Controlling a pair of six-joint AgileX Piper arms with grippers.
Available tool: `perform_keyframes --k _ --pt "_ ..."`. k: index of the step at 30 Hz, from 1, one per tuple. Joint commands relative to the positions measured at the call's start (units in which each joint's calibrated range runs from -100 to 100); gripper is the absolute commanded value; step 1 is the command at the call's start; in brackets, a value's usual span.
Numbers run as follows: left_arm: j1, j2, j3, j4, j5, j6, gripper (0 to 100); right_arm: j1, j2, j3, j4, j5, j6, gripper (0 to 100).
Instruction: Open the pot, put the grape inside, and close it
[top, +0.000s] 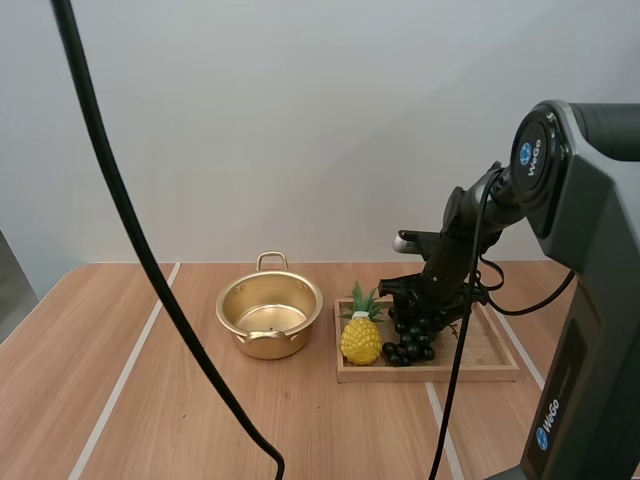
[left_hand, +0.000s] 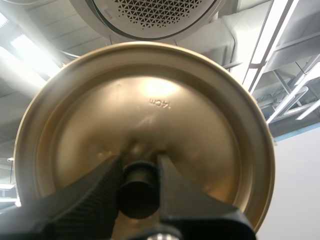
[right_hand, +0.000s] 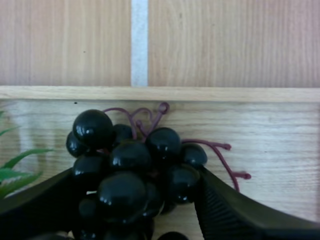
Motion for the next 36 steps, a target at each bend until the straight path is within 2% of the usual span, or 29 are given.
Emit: perform_keyframes --k 1,7,8,10,11,12,22,36 --pt "0.06 0.0 -0.2 -0.7 0.1 -0.5 0 0.4 0.2 0.3 -0.5 -0.2 -0.1 100" --pt "0.06 0.0 -0.2 -0.7 0.1 -0.5 0 0.4 0.2 0.3 -0.8 -0.2 -0.1 98" --pt "0.06 0.0 -0.2 -0.7 0.1 -0.5 0 0.4 0.2 0.3 -0.8 -0.2 -0.1 80" --pt "0.06 0.0 -0.2 -0.7 0.1 -0.5 0 0.4 0.2 0.3 -0.8 0.3 -0.1 36" --pt "0.06 0.0 -0.2 -0.7 0.1 -0.5 0 0.4 0.1 0.3 -0.8 0.3 -0.1 7" --pt "0.06 0.0 -0.2 -0.7 0.1 -0.5 0 0.4 0.1 0.3 -0.8 0.3 -0.1 0" --pt "0.06 0.0 -0.2 -0.7 0.0 -0.5 0 0.4 -6.0 -0.3 -0.9 0.9 -0.1 0" --pt "0.06 0.0 -0.2 1.5 0.0 -0.5 0 0.4 -29.5 -8.0 3.0 10.6 -0.1 0"
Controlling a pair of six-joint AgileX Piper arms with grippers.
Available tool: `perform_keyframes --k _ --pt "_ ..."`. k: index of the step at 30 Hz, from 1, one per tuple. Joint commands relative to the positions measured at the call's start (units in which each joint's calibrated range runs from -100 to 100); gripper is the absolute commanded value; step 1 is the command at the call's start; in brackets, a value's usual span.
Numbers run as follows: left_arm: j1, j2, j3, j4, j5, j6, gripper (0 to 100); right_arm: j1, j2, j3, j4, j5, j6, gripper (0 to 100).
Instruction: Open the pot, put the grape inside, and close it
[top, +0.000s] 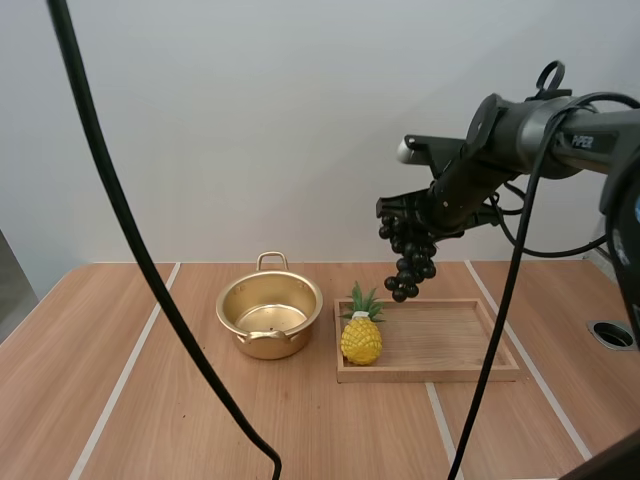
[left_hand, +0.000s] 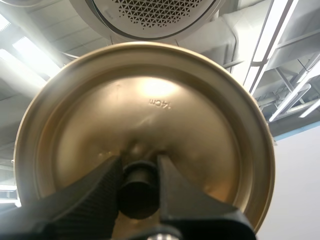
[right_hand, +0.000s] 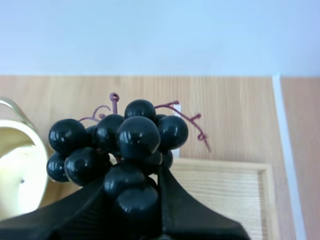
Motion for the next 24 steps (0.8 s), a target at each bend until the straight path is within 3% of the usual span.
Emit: perform_keyframes --k 1,8,17,24 --pt "0.06 0.0 -0.2 0.5 0.0 -0.5 0 0.0 -4.9 -2.2 0.6 1.5 -0.2 0" --pt "0.06 0.0 -0.2 0.4 0.0 -0.5 0 0.0 -11.7 -6.3 2.7 1.9 -7.4 0" --pt "0.06 0.0 -0.2 0.4 0.0 -0.5 0 0.4 -13.1 -12.4 16.4 9.0 -18.8 0" --pt "0.06 0.0 -0.2 0.4 0.0 -0.5 0 5.7 -11.3 -14.3 17.6 9.4 -19.9 0"
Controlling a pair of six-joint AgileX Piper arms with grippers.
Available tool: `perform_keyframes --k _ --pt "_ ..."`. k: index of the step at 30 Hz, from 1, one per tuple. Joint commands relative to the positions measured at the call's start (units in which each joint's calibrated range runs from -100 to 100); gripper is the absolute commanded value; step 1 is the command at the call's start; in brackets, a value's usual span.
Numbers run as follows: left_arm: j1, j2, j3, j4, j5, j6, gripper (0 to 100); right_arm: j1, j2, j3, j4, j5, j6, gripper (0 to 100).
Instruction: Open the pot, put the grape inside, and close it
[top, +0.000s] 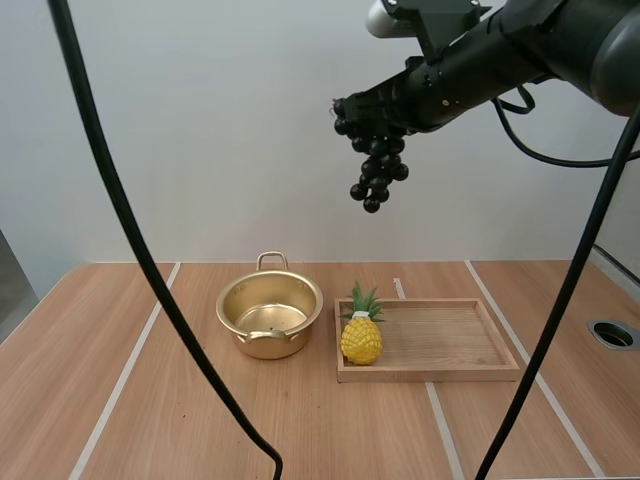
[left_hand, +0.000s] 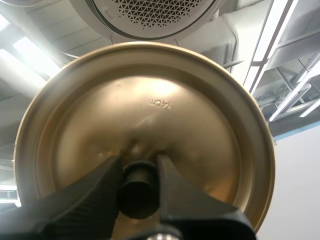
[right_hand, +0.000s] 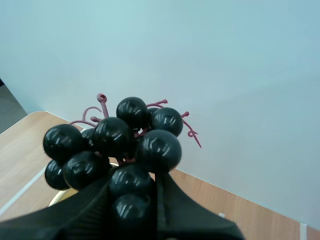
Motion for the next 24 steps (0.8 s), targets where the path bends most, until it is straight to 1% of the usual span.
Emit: perform_keyframes --k 1,7,12,16,19,24 --pt "0.06 0.0 -0.2 0.3 0.0 -0.5 0 2.8 1.0 -0.7 1.2 -0.4 -1.0 0" --pt "0.06 0.0 -0.2 0.3 0.0 -0.5 0 9.2 5.9 -0.7 0.3 -4.7 -0.7 0" --pt "0.06 0.0 -0.2 0.3 0.0 -0.5 0 12.8 12.7 -0.7 -0.2 -7.8 -0.7 0" --pt "0.06 0.0 -0.2 0.3 0.0 -0.5 0 14.2 18.1 -0.7 -0.2 -9.6 -0.7 0" --pt "0.06 0.0 -0.2 0.3 0.0 -0.5 0 14.9 21.7 -0.7 -1.3 -11.3 -1.1 0" --pt "0.06 0.0 -0.2 0.3 0.0 -0.5 0 15.1 27.4 -0.7 -3.4 -12.3 -1.1 0"
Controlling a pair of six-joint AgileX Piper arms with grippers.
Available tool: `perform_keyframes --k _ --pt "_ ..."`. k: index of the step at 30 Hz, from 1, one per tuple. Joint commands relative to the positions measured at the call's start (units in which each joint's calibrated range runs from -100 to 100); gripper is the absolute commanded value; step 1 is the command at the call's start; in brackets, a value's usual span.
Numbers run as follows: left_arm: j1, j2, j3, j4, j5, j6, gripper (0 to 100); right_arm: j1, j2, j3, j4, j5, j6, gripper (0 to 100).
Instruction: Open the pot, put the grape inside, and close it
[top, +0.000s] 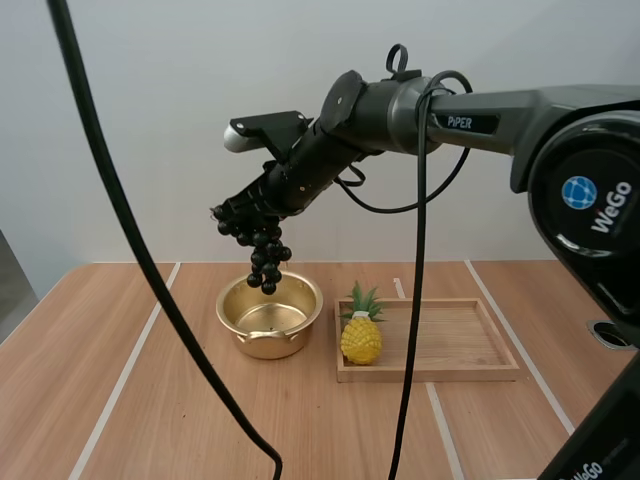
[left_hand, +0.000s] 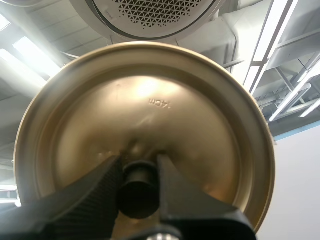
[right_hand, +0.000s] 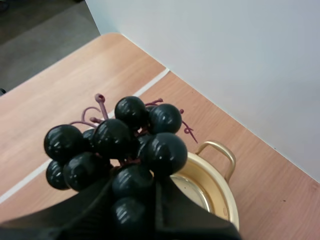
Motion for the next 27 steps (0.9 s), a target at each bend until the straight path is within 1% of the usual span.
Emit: perform_keyframes --k 1,9,20,25,27 --pt "0.06 0.0 -0.2 0.3 0.0 -0.5 0 0.1 2.6 -0.5 -1.9 -1.9 -0.5 0" --pt "0.06 0.0 -0.2 0.3 0.0 -0.5 0 0.1 8.1 -0.3 -2.6 -2.2 -0.5 0" --pt "0.06 0.0 -0.2 0.3 0.0 -0.5 0 0.1 12.3 0.5 -5.2 -8.8 -0.5 0" --pt "0.06 0.0 -0.2 0.3 0.0 -0.5 0 0.1 14.5 0.9 -5.8 -8.8 -0.5 0" --pt "0.06 0.0 -0.2 0.3 0.0 -0.5 0 0.1 14.4 1.5 -6.6 -6.9 -0.5 0"
